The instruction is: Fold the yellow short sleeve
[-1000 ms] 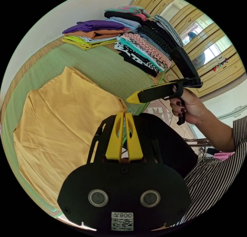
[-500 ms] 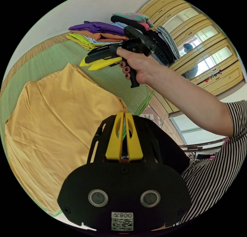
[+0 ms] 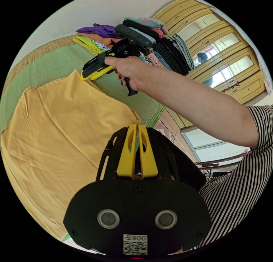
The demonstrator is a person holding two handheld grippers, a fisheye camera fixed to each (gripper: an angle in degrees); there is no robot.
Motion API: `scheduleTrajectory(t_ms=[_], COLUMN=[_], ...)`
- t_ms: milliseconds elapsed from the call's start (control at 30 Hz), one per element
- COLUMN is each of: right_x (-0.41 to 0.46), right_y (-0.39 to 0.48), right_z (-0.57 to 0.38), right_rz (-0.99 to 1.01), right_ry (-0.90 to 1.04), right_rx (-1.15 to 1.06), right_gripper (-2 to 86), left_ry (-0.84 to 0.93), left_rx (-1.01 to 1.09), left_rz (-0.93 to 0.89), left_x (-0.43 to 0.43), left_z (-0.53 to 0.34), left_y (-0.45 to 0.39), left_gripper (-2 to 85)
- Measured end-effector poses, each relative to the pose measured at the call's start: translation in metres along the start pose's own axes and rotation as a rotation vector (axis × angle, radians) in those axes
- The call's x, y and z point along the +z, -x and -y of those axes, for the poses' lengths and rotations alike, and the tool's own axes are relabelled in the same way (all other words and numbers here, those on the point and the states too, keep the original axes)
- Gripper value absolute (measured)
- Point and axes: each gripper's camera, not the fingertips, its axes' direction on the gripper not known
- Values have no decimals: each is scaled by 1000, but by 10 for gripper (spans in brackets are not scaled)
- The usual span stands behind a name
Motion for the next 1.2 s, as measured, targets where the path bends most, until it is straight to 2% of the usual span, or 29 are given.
scheduleTrajectory(t_ms=[167,633,900,1200], right_x=[6,-33,-50,-8], right_y=[19,26,99,258], right_z=[1,-49,-56,-33], right_rz=[9,179,369,492], right_ry=[21,-90,-201,-185], right_rx=[-15,50,-31,-238], right_gripper=[20,6,5,4], left_ry=[-1,-29,-272,-570], left_rx=[4,46,-66,-346], left_rz=[4,-69,-130,-98], left_x=[-24,-117,-262,-414], left_z=[-10,-63,-149,-311], left_y=[-4,-21,13,83], left_gripper=[6,6,6,7])
